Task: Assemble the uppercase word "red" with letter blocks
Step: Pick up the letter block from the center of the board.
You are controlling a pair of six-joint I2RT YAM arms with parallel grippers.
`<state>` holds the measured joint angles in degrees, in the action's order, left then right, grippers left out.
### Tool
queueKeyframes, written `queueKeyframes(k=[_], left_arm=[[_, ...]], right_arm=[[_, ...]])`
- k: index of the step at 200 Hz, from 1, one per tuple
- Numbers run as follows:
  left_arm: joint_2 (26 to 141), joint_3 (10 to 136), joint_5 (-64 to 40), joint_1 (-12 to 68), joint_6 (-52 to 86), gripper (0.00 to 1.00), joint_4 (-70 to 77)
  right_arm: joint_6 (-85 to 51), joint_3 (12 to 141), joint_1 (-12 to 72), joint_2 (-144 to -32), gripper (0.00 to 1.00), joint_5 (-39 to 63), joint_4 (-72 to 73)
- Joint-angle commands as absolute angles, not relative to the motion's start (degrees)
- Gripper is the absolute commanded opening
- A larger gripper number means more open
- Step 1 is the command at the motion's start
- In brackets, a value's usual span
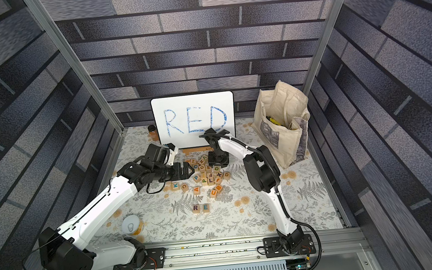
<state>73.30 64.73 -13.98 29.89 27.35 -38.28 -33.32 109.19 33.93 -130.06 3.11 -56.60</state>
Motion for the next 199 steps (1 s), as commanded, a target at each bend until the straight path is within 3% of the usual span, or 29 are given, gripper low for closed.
queueKeyframes(k=[1, 81, 124, 199], left_arm=[[73.56, 66.62, -15.03, 29.34, 25.93, 1.0, -38.32], [74.26, 66.84, -15.82, 28.67, 25.58, 1.0, -38.17], [74.77, 67.32, -16.34, 28.66, 25.21, 1.0, -38.25], [74.27, 67.15, -17.05, 28.69, 25.27, 1.0, -38.11]], right_arm=[[-34.08, 110.31, 33.57, -131.48, 0.47, 2.46, -57.61], [-34.62, 109.11, 33.57, -132.36, 0.39, 1.49, -58.67], [-34.53, 109.01, 33.57, -131.93, 0.22, 0.52, -59.84], [-32.81, 110.72, 33.57, -129.0, 0.21, -1.4, -62.27]])
